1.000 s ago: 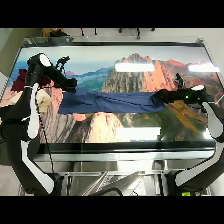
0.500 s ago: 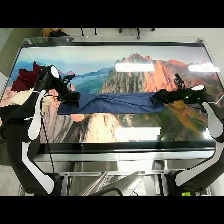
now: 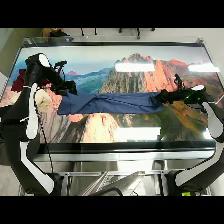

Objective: Fold the shirts.

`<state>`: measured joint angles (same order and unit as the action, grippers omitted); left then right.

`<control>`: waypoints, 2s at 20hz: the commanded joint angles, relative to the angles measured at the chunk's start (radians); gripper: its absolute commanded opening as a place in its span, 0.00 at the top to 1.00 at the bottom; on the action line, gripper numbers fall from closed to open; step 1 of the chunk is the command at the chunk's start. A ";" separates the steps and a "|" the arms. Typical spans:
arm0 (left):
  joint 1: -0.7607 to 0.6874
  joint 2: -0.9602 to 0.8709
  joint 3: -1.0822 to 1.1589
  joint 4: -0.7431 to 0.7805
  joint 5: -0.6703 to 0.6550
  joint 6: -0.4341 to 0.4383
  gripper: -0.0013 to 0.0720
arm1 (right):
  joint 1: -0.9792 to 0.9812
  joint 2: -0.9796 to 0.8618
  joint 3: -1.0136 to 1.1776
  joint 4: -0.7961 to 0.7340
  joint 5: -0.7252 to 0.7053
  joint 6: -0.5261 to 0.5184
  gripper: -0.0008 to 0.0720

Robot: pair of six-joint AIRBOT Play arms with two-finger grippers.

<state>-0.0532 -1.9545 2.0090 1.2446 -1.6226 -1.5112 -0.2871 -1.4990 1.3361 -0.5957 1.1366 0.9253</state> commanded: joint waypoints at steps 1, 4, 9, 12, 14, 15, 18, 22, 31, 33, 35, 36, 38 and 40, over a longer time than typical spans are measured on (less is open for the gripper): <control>-0.002 0.000 -0.045 -0.203 0.058 0.001 0.96 | 0.000 0.013 0.002 0.045 0.035 -0.025 0.97; -0.073 0.000 -0.155 -0.326 0.217 0.038 0.96 | -0.002 0.070 0.062 0.145 0.112 -0.023 0.97; -0.362 -0.049 -0.256 -0.332 0.605 0.014 0.96 | 0.000 0.171 0.251 0.250 0.327 0.125 0.97; -0.530 -0.157 -0.158 -0.333 0.787 -0.076 0.96 | 0.000 0.237 0.286 0.341 0.358 0.184 0.97; -0.611 -0.248 -0.046 -0.332 0.879 -0.116 0.96 | 0.000 0.272 0.286 0.362 0.358 0.210 0.97; -0.636 -0.289 0.011 -0.332 0.898 -0.143 0.96 | 0.000 0.281 0.286 0.362 0.362 0.217 0.97; -0.659 -0.327 0.097 -0.333 0.856 -0.175 0.96 | 0.000 0.285 0.286 0.349 0.374 0.231 0.97; -0.560 -0.195 0.096 -0.332 0.659 -0.137 0.96 | 0.010 0.276 0.284 0.304 0.370 0.230 0.97; -0.053 0.377 0.013 -0.332 0.241 -0.053 0.96 | 0.475 0.095 0.284 0.280 -0.051 0.137 0.97; 0.024 0.466 -0.056 -0.331 0.256 -0.052 0.96 | 0.613 0.011 0.284 0.251 -0.213 0.095 0.96; 0.076 0.532 -0.118 -0.331 0.262 -0.031 0.96 | 0.718 -0.084 0.284 0.198 -0.319 0.080 0.62; 0.096 0.557 -0.148 -0.332 0.265 -0.023 0.96 | 0.753 -0.128 0.284 0.192 -0.359 0.080 0.38; 0.116 0.591 -0.193 -0.331 0.265 -0.003 0.96 | 0.763 -0.150 0.286 0.257 -0.365 0.063 0.29; 0.120 0.605 -0.217 -0.331 0.267 0.006 0.96 | 0.718 -0.090 0.296 0.272 -0.315 0.029 0.29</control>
<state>0.0345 -1.3979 1.8450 0.9123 -1.3552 -1.5280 0.4225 -1.5955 1.6249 -0.3454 0.8494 0.9977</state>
